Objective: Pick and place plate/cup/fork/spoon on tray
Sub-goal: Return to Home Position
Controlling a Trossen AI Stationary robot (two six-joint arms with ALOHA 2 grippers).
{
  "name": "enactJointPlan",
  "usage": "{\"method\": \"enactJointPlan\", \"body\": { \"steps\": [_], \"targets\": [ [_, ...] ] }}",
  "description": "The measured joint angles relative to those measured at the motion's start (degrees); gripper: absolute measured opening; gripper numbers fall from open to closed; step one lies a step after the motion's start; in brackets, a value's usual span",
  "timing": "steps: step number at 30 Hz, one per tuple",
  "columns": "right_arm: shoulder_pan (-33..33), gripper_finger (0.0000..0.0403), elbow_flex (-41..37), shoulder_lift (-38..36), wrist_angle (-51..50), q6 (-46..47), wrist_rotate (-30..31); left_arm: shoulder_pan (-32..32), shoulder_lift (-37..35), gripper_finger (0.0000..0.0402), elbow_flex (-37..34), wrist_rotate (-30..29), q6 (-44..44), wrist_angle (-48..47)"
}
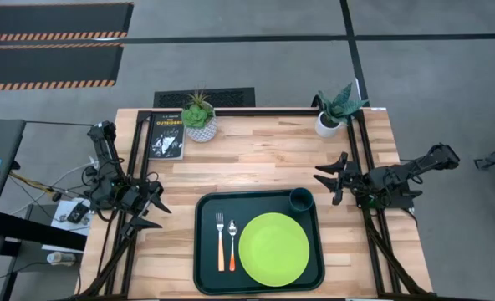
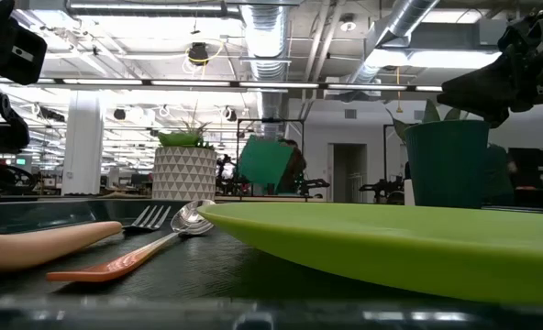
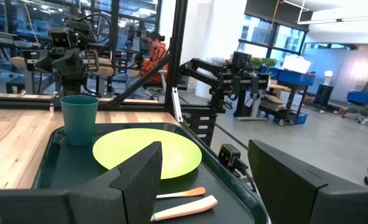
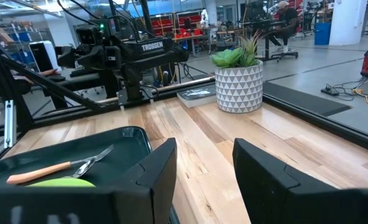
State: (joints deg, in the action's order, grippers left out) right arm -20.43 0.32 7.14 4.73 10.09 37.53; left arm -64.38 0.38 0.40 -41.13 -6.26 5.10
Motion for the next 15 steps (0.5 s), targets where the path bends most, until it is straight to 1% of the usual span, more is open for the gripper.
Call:
{"method": "enactJointPlan", "body": {
  "steps": [15],
  "targets": [
    [0.0,0.0181,-0.01,0.0,-0.01,-0.01,0.01,0.0,-0.01,0.0229,0.0,-0.08,1.07,0.0]
  ]
}}
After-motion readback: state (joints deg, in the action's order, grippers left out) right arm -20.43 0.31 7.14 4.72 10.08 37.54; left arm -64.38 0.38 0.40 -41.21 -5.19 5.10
